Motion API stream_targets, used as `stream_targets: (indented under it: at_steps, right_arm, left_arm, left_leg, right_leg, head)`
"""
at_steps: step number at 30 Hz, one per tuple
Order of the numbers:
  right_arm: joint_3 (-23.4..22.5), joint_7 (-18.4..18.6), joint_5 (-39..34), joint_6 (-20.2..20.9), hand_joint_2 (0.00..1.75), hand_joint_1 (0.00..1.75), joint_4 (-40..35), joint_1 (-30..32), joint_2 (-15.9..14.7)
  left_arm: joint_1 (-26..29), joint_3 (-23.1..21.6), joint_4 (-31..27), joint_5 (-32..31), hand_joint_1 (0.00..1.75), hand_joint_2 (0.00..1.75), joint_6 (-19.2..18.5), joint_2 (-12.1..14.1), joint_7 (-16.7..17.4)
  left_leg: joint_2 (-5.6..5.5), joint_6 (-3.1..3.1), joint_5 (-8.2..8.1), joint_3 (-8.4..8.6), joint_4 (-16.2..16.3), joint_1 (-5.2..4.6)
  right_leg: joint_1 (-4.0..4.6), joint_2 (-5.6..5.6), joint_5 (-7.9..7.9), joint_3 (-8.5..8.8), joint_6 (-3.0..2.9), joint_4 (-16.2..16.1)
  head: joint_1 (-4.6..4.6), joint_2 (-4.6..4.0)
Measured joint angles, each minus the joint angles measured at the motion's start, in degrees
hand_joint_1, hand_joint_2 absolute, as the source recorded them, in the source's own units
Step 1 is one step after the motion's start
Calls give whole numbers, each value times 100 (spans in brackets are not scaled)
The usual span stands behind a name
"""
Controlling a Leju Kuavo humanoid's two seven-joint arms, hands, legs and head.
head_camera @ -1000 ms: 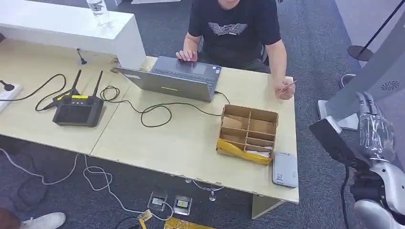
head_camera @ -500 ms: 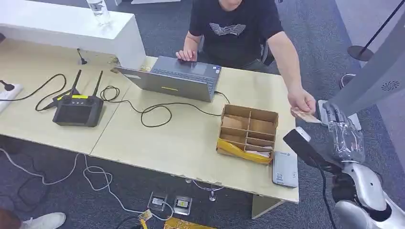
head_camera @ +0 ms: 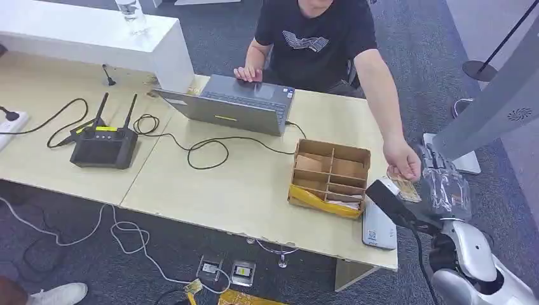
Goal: Pass the card to the sensor for recognition and then transmit it.
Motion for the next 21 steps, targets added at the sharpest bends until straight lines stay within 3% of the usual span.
stream_targets:
  at_steps: [21]
  right_arm:
    - [-70, -17, 315, -28, 175, 175, 79, 109, 39]
  left_arm:
    - [3, -18, 2, -68, 0, 0, -35, 13, 2]
  left_leg:
    - [5, 0, 0, 3, 2, 0]
  right_leg:
    - [0, 3, 0, -3, 0, 0]
  head:
    - [2, 2]
